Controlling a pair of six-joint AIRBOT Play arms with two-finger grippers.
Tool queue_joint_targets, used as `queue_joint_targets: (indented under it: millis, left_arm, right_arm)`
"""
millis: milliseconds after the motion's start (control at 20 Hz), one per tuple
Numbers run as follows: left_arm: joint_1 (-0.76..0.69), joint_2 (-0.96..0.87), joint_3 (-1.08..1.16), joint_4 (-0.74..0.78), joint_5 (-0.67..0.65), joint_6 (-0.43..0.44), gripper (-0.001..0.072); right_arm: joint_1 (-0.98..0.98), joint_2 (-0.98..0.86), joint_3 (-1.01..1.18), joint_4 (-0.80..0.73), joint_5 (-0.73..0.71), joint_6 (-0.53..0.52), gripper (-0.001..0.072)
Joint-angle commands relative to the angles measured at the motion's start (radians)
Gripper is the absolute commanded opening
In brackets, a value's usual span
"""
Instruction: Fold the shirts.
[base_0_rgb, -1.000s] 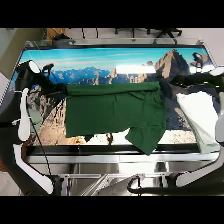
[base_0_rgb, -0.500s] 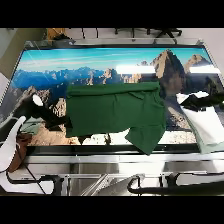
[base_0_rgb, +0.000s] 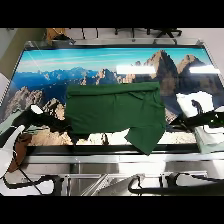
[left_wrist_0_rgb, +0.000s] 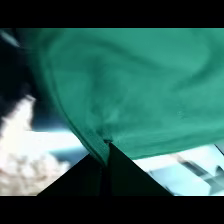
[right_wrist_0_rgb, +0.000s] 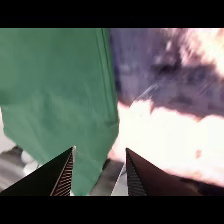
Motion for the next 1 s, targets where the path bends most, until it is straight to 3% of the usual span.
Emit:
queue_joint_targets:
  millis: [0,400,600,750,950]
  left_arm:
    - [0.018,0.004,0.055,-0.022,-0.030,0.006,0.0017]
    - [0.017,0.003,0.063,-0.030,-0.025,0.006,0.0018]
    - [0.017,0.003,0.063,-0.027,-0.020,0.013,0.0017]
    - [0.018,0.005,0.063,0.072,-0.066,0.000,0.0017]
    - [0.018,0.034,0.016,0.200,-0.150,-0.034,0.0017]
  right_arm:
    - [0.010,0.050,-0.135,0.005,-0.033,0.016,0.0383]
    - [0.233,0.053,-0.299,0.133,-0.214,0.018,0.0371]
    - [0.272,0.055,-0.297,0.233,-0.254,-0.005,0.0024]
    - [0.262,0.098,-0.296,0.191,-0.217,0.024,0.0023]
    - [0.249,0.218,-0.297,-0.084,-0.135,0.200,0.0023]
